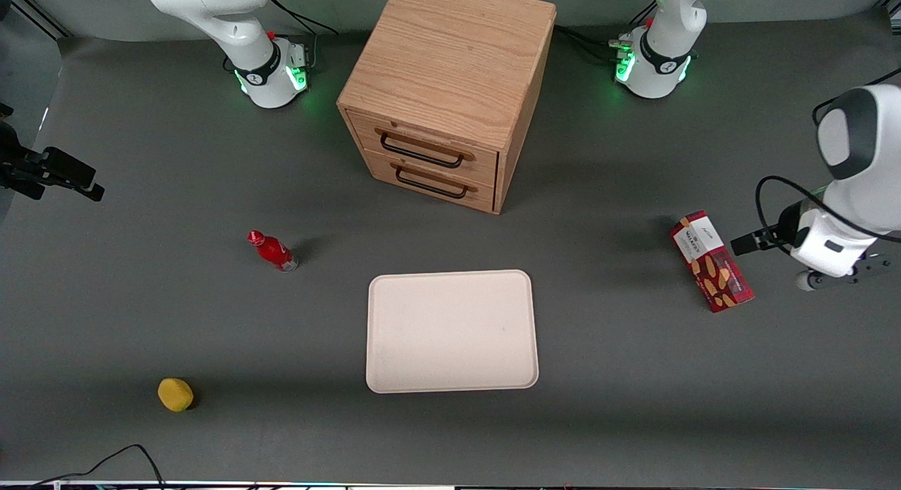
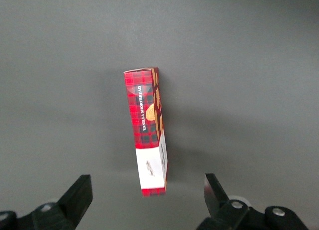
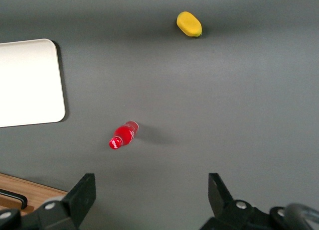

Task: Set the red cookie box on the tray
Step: 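Lower the open left gripper over the red plaid cookie box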

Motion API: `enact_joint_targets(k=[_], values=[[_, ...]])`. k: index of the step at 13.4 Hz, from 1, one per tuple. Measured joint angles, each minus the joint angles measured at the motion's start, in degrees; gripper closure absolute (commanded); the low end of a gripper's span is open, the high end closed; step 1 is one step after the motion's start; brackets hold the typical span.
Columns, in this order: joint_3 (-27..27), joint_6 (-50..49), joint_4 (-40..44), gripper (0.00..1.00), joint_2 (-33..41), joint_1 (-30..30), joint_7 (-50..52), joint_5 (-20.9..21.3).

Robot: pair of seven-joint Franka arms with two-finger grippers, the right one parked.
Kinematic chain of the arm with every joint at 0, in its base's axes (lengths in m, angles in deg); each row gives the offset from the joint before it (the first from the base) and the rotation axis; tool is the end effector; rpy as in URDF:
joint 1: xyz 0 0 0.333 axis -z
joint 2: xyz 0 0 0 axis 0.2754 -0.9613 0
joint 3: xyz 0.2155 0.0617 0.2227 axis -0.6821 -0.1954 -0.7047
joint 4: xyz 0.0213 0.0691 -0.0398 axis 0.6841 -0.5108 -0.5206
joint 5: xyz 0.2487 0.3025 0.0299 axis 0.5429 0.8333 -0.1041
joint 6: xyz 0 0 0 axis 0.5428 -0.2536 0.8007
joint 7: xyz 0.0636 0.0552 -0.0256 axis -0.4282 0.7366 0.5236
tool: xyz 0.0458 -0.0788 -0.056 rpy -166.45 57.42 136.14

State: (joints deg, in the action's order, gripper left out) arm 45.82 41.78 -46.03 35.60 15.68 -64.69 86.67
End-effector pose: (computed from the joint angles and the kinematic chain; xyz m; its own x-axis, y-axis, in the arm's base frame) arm 0.5883 0.0184 0.4068 0.9622 0.2579 -0.0877 0.2544 -0.9658 -0.0493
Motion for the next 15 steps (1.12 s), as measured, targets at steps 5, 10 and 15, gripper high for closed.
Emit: enact_joint_targets(k=[5,10,15], values=[[0.0,13.4,-8.0,0.0,-4.1,-1.2,0.8,0.0],[0.0,22.7,-11.2,0.0,-8.8,-2.2,2.1,-0.1],[0.0,25.7,-11.7,0.24,-10.6,-3.2,2.1,-0.2]])
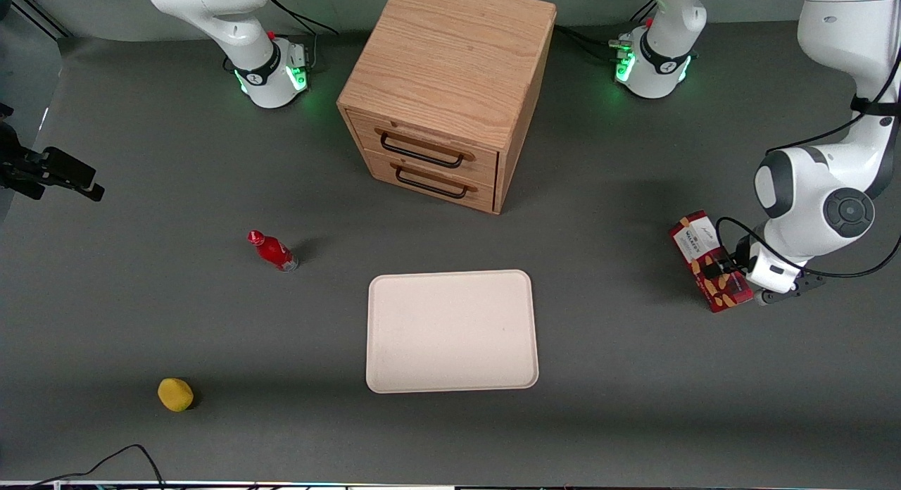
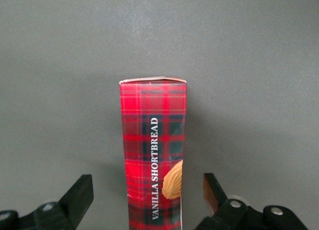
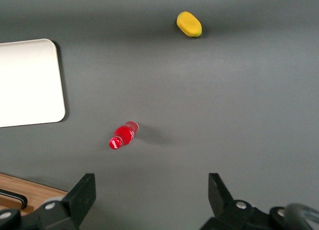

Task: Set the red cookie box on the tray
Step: 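Lower the open left gripper over the red plaid cookie box, then close the left gripper on the cookie box's end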

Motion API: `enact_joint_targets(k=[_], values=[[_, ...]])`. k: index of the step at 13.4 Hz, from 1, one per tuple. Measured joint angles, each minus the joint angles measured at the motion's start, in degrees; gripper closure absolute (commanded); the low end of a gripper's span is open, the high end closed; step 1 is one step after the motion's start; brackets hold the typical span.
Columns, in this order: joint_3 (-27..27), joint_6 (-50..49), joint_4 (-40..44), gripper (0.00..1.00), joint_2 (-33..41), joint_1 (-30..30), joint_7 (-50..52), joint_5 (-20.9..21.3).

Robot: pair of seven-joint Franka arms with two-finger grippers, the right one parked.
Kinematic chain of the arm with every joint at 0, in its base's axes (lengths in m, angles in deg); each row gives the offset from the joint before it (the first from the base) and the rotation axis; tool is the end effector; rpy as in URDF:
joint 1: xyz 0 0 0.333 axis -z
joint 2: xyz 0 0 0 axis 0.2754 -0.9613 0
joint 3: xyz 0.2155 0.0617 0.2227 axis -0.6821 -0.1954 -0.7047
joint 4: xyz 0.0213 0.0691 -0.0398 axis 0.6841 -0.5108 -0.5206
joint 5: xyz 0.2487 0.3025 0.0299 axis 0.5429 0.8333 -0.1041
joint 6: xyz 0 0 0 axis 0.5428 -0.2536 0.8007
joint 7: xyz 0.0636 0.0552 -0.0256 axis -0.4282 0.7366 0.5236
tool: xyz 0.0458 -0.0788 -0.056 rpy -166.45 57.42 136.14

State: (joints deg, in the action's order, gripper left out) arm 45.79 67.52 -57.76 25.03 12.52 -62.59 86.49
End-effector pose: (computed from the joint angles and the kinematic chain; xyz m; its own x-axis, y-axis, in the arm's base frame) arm 0.5760 0.0490 0.2470 0.9406 0.3381 -0.0293 0.3372 -0.9409 -0.0323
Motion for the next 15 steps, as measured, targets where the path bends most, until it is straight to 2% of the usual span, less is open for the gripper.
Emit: enact_joint_targets(k=[3,5,6,8,12,15], values=[[0.1,0.5,-0.1,0.58,-0.1,0.0,0.1,-0.1],[0.2,0.6,-0.2,0.77,-0.1,0.0,0.1,-0.1],[0.3,0.6,-0.2,0.83,-0.1,0.0,0.1,-0.1],[0.5,0.7,-0.2,0.87,-0.1,0.1,0.7,-0.1],[0.6,0.4,-0.1,0.88,0.2,0.1,1.1,-0.1],[0.7,-6.2,1.6,0.87,2.7,0.1,1.1,-0.2]])
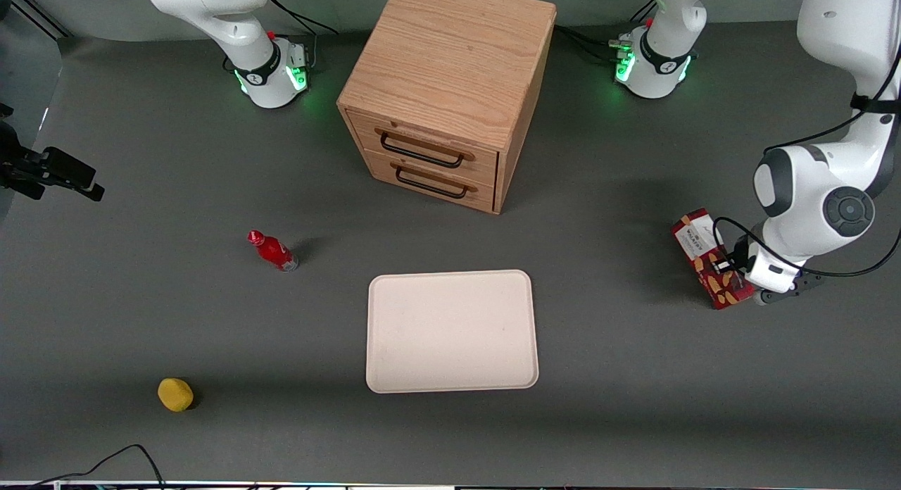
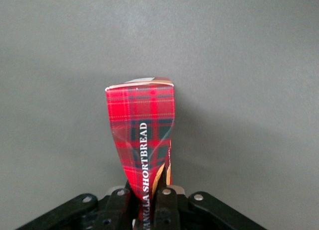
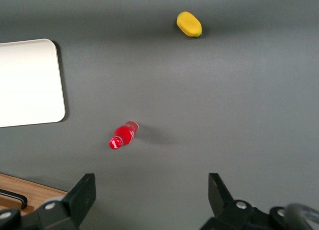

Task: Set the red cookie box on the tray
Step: 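Close the left gripper on the cookie box's end, then lift the box and carry it with the left gripper over the tray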

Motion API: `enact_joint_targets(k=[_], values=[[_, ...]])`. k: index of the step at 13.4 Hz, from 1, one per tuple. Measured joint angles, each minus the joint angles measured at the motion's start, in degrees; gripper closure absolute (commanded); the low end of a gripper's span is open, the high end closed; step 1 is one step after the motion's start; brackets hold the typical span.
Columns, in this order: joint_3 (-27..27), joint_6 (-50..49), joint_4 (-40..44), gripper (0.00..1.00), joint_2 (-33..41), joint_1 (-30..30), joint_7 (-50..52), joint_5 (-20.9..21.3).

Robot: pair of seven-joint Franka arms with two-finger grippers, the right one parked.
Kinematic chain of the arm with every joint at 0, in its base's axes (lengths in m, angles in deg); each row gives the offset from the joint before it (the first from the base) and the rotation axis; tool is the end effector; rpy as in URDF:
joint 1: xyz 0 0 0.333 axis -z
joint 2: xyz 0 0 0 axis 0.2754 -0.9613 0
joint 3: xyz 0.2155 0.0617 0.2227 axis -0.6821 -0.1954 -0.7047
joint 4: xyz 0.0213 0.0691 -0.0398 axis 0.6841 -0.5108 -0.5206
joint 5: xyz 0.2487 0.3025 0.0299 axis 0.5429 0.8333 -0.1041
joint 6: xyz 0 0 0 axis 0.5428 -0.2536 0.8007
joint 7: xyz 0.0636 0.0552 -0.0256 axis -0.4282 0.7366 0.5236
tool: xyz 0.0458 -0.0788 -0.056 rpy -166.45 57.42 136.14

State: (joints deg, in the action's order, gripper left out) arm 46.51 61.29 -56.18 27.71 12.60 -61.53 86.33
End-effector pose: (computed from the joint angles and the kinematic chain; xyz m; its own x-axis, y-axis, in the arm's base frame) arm 0.5773 0.0413 0.2761 0.9359 0.3466 -0.0631 0.3448 -0.9379 -0.0376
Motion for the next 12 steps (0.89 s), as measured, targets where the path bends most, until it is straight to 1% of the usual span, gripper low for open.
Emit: enact_joint_targets(k=[3,7,10,12], values=[[0.4,-15.9,6.6,0.86,4.9,0.1,0.0,-0.2],[1.6,-37.5,20.9,0.86,9.0,0.3,0.0,-2.4],[3.9,-46.3,29.7,0.86,9.8,0.7,0.1,-2.6],[5.5,-48.7,33.1,0.85,9.8,1.0,0.9,-2.7]])
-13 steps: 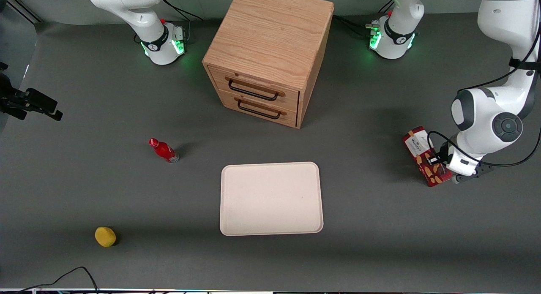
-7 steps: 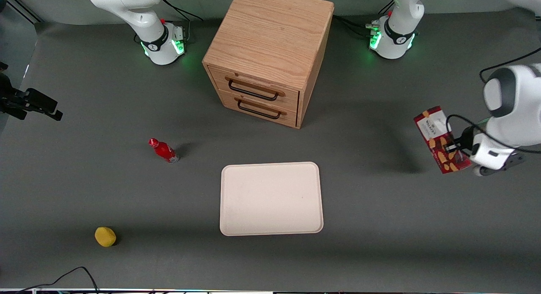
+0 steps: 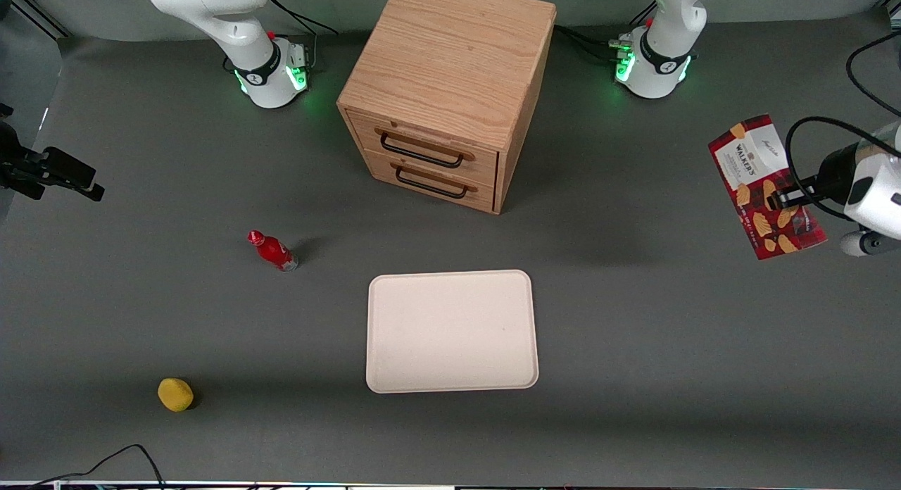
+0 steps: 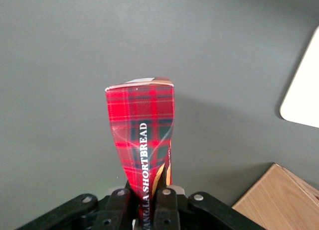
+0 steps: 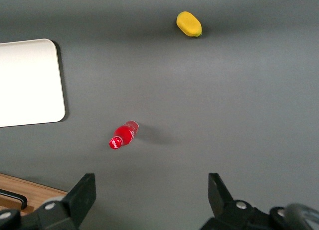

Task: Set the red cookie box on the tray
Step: 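Lift the box and carry it with the left gripper over the tray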

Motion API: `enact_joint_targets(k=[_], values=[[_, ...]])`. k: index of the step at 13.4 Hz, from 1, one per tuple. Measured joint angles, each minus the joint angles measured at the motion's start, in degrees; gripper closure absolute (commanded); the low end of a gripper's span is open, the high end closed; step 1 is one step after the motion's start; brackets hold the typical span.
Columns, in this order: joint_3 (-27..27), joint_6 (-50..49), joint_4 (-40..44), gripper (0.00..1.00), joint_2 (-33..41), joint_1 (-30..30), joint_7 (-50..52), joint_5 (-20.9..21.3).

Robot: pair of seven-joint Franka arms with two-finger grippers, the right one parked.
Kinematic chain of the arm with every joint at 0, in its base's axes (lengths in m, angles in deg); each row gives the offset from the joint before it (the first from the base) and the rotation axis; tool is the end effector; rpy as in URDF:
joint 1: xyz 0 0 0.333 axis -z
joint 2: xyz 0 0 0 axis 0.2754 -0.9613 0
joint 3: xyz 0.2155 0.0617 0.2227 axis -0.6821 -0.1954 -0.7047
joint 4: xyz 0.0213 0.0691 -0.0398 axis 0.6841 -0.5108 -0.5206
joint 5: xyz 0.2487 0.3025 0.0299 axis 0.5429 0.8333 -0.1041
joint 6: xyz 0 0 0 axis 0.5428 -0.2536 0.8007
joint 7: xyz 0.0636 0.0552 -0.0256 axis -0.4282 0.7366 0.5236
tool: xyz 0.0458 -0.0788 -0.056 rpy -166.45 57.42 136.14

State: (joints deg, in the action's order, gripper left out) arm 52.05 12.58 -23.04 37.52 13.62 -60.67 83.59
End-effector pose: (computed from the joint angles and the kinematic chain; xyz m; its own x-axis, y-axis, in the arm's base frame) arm 0.5799 -0.0253 0.5750 0.9494 0.2615 -0.1742 0.2630 -0.9647 -0.0151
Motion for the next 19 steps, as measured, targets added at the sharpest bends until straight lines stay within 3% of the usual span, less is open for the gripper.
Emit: enact_joint_targets(k=[5,8,10,13,15,19], values=[[8.3,0.0,2.0,0.85,-0.9,0.8,11.5,-1.3],[15.3,2.5,6.3,0.84,-5.6,2.0,24.5,-2.1],[16.7,7.6,9.6,0.84,-10.1,6.0,30.7,-1.4],[16.9,17.2,12.0,0.84,-17.1,13.7,35.8,6.3],[16.9,23.3,13.1,0.84,-22.1,17.6,41.1,8.9],[16.5,33.5,15.3,0.84,-31.6,19.7,42.7,14.2]])
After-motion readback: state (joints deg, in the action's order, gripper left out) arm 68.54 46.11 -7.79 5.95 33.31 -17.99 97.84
